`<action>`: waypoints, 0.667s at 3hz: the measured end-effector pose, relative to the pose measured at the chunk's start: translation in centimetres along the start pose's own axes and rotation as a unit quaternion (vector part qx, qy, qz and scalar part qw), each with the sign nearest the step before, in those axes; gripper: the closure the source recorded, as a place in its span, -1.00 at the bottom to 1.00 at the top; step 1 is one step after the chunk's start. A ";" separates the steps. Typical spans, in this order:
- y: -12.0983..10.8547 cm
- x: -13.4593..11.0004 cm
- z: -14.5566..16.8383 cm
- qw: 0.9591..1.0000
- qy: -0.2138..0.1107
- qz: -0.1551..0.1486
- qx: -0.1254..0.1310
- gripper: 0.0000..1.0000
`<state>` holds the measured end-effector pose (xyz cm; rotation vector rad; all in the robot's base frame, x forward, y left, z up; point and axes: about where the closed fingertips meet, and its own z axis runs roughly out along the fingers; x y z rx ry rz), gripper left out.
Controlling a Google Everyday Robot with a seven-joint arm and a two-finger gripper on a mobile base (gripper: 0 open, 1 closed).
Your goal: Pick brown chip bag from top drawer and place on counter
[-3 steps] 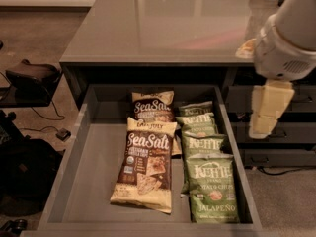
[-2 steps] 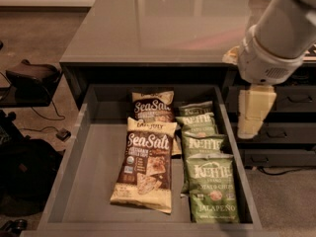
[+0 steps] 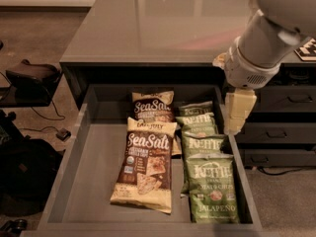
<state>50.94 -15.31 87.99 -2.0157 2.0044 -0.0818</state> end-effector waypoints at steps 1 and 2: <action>-0.2 0.2 1.0 1.000 0.000 0.012 0.029 -1.00; 1.4 0.5 2.6 1.000 -0.003 0.015 0.011 -1.00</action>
Offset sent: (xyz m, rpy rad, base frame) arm -0.0248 -0.0034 -0.0536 0.0173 0.0434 -0.0278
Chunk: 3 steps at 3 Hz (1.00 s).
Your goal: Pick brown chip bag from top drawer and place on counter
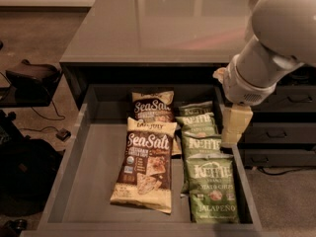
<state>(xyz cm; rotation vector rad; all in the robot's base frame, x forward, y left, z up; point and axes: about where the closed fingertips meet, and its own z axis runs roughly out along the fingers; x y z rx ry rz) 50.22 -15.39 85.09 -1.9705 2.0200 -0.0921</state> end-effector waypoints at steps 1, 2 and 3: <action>2.2 -1.2 2.4 0.998 -0.017 -0.031 -0.050 -1.00; 3.6 -4.4 4.3 0.990 -0.061 -0.079 -0.100 -1.00; 4.2 -9.2 5.1 0.976 -0.117 -0.128 -0.130 -1.00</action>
Offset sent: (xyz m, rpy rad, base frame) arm -0.0347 0.0959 -0.0584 0.1656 0.2671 0.3902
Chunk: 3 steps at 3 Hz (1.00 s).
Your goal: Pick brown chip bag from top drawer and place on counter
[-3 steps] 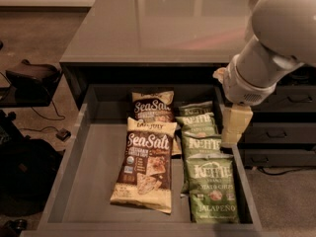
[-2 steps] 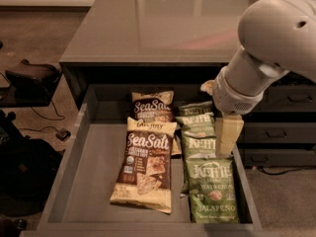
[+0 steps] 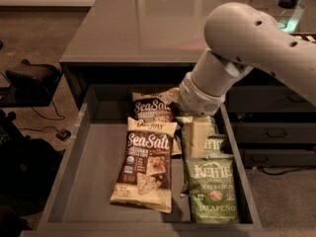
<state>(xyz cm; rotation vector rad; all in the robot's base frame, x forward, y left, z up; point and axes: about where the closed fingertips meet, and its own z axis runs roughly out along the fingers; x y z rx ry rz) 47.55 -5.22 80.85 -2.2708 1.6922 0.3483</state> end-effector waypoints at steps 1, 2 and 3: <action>-1.3 -3.5 1.1 0.999 -0.047 -0.023 -0.006 -1.00; -1.3 -3.6 1.1 0.999 -0.046 -0.023 -0.006 -1.00; -1.4 -3.9 2.5 0.999 -0.039 -0.011 -0.014 -1.00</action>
Offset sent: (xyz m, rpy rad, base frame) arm 0.0026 0.0350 0.0030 0.0766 0.0150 0.0499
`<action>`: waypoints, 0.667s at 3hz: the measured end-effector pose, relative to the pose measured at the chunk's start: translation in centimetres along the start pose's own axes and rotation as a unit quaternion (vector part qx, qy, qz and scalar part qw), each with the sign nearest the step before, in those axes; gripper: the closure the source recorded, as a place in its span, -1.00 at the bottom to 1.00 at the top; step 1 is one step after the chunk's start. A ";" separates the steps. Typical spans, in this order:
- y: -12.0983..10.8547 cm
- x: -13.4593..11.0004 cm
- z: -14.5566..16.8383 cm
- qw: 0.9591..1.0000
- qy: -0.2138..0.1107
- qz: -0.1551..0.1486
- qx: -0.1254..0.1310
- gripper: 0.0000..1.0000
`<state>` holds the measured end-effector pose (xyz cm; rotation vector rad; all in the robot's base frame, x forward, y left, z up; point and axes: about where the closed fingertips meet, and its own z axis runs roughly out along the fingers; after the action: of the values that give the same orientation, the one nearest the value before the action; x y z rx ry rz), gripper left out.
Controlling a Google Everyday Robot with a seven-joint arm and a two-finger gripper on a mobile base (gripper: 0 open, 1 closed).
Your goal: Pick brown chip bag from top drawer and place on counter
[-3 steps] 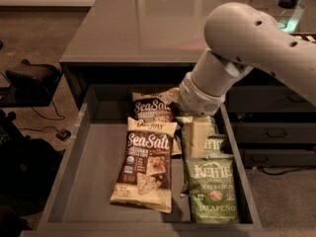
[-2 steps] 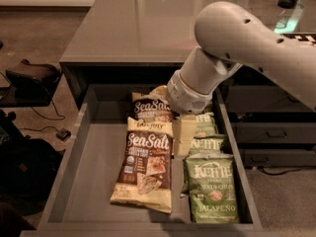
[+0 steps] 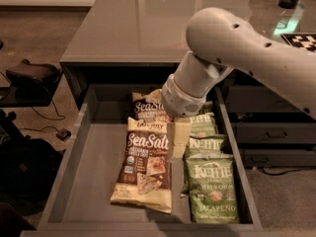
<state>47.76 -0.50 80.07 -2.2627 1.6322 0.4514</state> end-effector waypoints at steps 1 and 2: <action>-1.3 -0.2 2.6 1.000 0.005 0.023 -0.003 -1.00; -2.7 0.3 5.7 0.999 -0.004 0.051 0.002 -1.00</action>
Offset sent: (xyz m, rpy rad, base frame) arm 0.0433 0.0462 -0.0850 0.0294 0.0609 -0.1654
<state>50.06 2.53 74.99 -2.1790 1.7486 0.4805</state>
